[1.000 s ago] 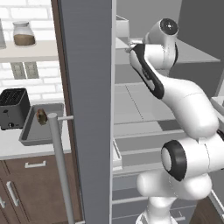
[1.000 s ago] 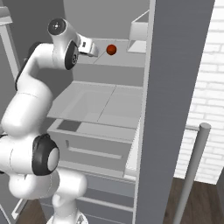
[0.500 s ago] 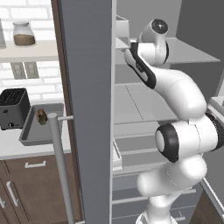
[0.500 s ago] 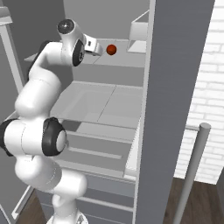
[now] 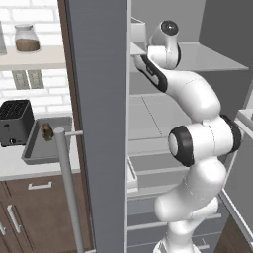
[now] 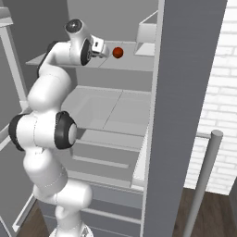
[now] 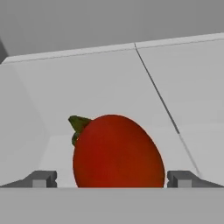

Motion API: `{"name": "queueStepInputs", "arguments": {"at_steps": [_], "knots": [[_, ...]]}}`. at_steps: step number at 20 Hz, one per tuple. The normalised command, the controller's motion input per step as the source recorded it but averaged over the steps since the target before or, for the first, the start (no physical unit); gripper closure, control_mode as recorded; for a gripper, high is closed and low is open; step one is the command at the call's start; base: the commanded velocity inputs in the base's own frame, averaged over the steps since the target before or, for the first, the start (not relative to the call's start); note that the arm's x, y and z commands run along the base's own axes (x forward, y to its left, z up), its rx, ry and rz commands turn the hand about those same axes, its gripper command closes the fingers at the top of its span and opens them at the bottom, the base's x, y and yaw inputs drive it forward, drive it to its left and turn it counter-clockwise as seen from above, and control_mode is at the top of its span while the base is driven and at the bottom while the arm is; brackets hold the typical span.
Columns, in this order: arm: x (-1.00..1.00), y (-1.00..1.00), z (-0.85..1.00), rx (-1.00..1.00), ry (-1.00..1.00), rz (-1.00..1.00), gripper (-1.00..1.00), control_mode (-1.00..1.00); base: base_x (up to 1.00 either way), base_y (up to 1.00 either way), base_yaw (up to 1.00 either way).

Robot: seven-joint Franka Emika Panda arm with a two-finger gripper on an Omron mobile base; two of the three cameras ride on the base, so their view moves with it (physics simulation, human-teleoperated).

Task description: Place one tomato and one steak in each tupperware on the nearby counter, to pack two identical lunches.

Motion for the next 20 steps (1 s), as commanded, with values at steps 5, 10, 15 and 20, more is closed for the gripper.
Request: {"name": "queueStepInputs", "arguments": {"at_steps": [5, 10, 15, 20], "knots": [[0.56, 0.02, 0.0, 0.0, 0.06, 0.0, -1.0, -1.0, 0.0, 0.0, 0.0], [0.18, 0.0, -0.25, 0.0, 0.01, 0.0, 1.0, -1.0, 0.0, 0.0, 0.0], [0.0, 0.0, -0.54, 0.0, 0.0, 0.0, 1.0, -1.0, 0.0, 0.0, 0.0], [0.0, 0.0, -0.47, 0.0, -0.19, 0.0, 1.0, -1.0, 0.0, 0.0, 0.0]]}}
